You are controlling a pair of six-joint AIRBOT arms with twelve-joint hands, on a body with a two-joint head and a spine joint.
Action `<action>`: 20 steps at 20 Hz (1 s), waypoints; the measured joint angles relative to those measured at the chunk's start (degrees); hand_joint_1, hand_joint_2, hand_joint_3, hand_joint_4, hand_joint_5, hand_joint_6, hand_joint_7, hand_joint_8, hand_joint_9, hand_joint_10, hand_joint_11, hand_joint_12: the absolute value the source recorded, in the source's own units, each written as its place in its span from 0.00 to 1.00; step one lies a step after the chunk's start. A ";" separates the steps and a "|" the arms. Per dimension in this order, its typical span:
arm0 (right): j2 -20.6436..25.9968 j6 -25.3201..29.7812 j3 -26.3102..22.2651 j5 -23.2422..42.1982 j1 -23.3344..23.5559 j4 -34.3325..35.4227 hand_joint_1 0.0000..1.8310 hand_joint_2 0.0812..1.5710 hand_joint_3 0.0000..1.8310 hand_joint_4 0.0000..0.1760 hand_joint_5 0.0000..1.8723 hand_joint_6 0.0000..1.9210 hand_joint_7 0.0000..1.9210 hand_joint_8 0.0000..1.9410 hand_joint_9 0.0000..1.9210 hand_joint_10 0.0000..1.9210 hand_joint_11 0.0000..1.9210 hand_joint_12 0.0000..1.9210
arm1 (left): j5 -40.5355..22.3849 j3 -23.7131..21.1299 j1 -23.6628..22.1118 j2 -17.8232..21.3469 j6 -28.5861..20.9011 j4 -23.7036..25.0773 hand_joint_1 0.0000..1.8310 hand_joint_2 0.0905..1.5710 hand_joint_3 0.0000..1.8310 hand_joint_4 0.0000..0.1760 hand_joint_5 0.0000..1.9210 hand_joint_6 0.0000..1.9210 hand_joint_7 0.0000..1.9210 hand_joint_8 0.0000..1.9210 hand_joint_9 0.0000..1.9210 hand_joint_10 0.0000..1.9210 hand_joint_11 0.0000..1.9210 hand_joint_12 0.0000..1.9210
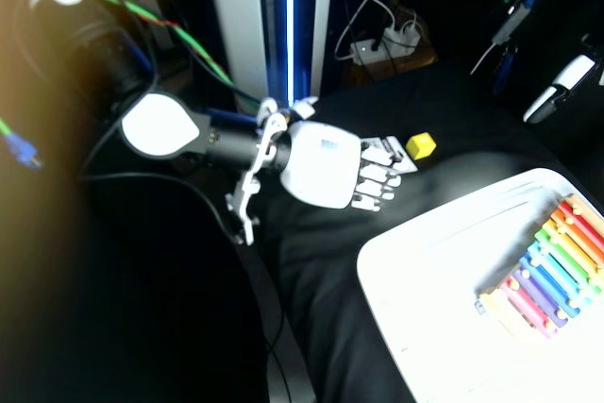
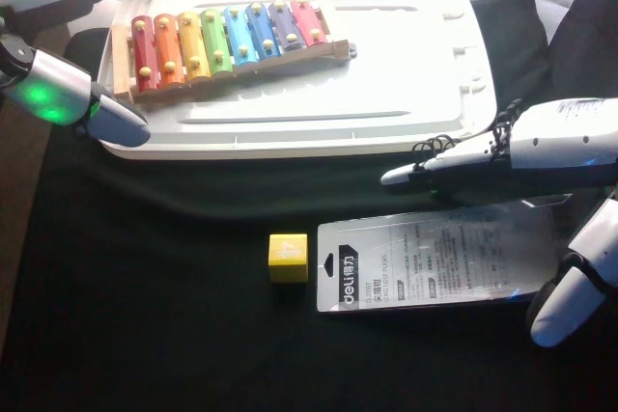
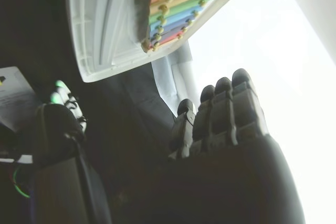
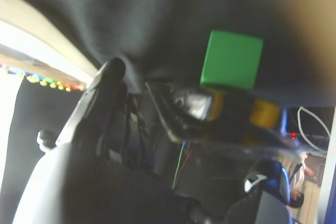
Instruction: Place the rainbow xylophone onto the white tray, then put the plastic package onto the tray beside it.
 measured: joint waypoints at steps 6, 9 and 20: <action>-0.39 -0.11 0.00 -0.04 -0.70 -0.37 0.33 0.35 0.00 0.00 0.05 0.00 0.10 0.00 0.14 0.00 0.24 0.09 | -0.35 0.00 0.76 0.00 0.13 -0.59 0.42 0.48 0.00 0.83 0.00 0.00 0.00 0.00 0.00 0.00 0.00 0.00; -0.48 -0.15 0.00 -0.02 -0.70 -0.61 0.38 0.35 0.00 0.00 0.06 0.01 0.12 0.01 0.15 0.00 0.21 0.08 | -0.46 0.00 0.90 -0.24 0.24 -0.92 0.42 0.47 0.00 0.77 0.00 0.00 0.00 0.00 0.00 0.00 0.00 0.00; -1.57 0.22 0.79 0.48 -0.70 -0.22 0.69 0.57 0.01 0.00 0.20 0.00 0.24 0.00 0.28 0.00 0.30 0.21 | -0.50 0.00 1.62 -0.24 0.57 -1.29 0.41 0.47 0.00 0.58 0.00 0.00 0.00 0.00 0.00 0.00 0.00 0.00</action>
